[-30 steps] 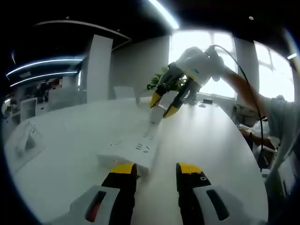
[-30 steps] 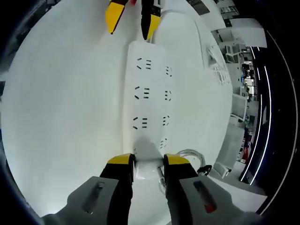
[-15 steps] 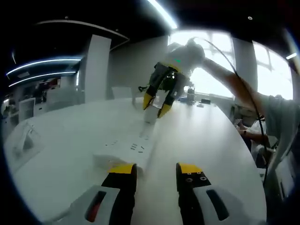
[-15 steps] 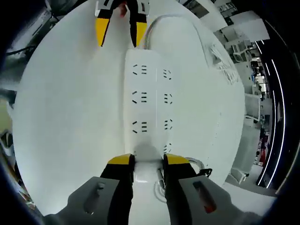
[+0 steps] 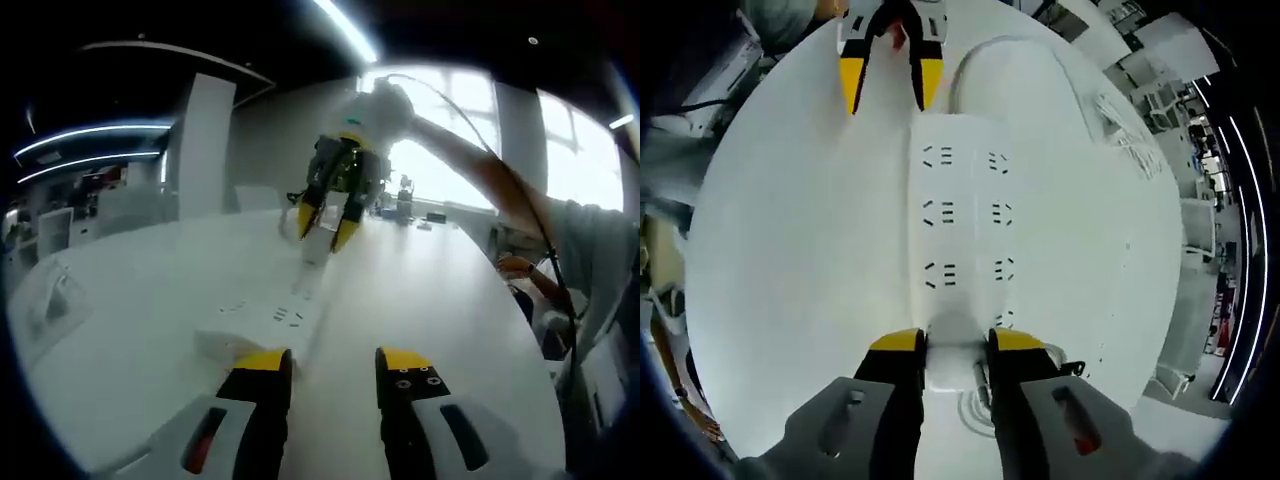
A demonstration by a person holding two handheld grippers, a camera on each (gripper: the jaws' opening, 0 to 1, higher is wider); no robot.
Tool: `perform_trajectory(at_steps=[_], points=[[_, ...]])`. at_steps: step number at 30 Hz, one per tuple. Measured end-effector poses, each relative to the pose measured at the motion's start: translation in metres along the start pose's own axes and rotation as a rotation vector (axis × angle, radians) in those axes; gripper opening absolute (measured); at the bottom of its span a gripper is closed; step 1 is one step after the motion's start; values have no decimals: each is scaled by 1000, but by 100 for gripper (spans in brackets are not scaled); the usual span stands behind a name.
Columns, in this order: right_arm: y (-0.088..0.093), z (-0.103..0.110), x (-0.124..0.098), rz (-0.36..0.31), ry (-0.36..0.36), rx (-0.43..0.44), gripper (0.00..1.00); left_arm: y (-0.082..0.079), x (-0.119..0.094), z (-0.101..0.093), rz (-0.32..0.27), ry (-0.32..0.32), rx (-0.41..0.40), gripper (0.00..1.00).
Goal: Straighten the power strip on the desk, plug the charger into it
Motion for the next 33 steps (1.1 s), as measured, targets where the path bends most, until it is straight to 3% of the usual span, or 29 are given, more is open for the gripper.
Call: perform_trajectory(at_steps=[7, 13, 17, 24, 27, 33], points=[[-4, 2, 5, 45, -82, -31, 24, 0, 0, -3, -2, 5, 4, 34], [-3, 12, 5, 25, -24, -43, 24, -1, -3, -6, -12, 10, 5, 34], [-1, 6, 6, -8, -79, -7, 24, -1, -3, -7, -14, 14, 2, 34], [-6, 2, 12, 37, -179, -29, 25, 0, -2, -7, -10, 17, -2, 34], [-7, 6, 13, 44, -166, -46, 26, -1, -3, -8, -13, 20, 2, 34], [-7, 13, 12, -3, -93, -37, 26, -2, -4, -11, -19, 33, 3, 34]])
Point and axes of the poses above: the point that each gripper's makers call its tool centre point, and the gripper's own axes: x roughly forward along the fingers, z roughly to its left, y roughly out of its underside, the point moved 4 cm from there along -x, roughly backward along the fingers, and after that the axes turned 15 degrees about z, right-handed, at the moved point
